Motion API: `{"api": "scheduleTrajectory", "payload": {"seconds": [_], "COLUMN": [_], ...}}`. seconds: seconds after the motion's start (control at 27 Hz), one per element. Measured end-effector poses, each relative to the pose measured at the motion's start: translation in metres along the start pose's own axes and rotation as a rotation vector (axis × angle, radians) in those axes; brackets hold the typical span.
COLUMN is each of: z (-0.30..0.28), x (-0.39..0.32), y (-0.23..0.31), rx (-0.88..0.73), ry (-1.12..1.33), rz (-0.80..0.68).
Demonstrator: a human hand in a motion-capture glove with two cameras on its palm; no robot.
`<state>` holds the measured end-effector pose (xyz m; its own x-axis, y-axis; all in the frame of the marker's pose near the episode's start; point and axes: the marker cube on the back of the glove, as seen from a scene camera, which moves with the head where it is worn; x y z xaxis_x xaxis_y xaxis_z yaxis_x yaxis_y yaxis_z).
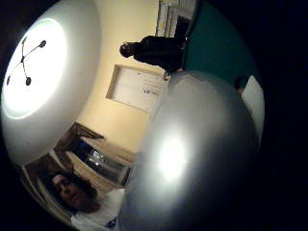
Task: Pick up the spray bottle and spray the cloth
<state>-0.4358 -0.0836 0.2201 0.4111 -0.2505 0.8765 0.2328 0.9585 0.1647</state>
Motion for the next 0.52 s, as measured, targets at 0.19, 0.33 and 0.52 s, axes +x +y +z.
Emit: {"api": "scheduleTrajectory", "payload": {"seconds": [0.19,0.33,0.52], "z": [0.006,0.011,0.022], "x": [0.007,0.011,0.014], "y": [-0.008,-0.021,-0.036], "rx": [0.024,0.06,0.071], "ry": [-0.016,-0.031,-0.037], "rz": [0.001,-0.015,-0.012]}}
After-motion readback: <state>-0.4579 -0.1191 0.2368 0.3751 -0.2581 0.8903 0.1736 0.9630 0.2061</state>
